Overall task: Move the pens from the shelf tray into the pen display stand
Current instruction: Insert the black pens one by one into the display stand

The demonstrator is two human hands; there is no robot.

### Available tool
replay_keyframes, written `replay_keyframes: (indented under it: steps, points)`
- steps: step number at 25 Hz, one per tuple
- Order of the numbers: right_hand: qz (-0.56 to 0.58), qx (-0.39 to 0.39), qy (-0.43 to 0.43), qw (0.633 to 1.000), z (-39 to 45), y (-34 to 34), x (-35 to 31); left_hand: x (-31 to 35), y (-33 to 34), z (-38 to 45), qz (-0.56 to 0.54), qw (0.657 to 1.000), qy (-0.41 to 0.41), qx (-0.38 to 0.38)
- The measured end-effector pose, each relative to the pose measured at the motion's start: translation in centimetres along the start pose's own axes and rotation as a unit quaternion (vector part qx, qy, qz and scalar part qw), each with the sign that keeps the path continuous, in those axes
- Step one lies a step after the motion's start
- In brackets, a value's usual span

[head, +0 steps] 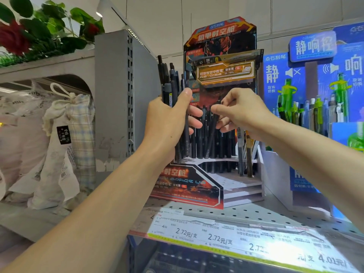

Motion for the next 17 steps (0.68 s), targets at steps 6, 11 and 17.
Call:
replay_keyframes:
  steps: [6, 11, 17]
  points:
    - [-0.038, -0.013, -0.006, 0.999, 0.55, -0.05, -0.41, 0.11, -0.15, -0.22, 0.056, 0.998, -0.037, 0.016]
    - [-0.041, -0.031, -0.003, 0.999, 0.88, -0.44, -0.87, 0.61, 0.02, -0.38, 0.066, 0.996, -0.05, 0.012]
    - [-0.051, -0.015, -0.009, 0.999, 0.78, -0.53, -0.41, 0.99, 0.24, -0.63, 0.064, 0.997, -0.042, 0.014]
Point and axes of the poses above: each hand's wrist, its own z-axis towards the middle knuckle, its own y-axis out of the palm, x = y × z, the point moved 1 cm from there along z, towards the middle knuckle, and after that the axes turned 7 degrees about x, right-handed, at the moved point
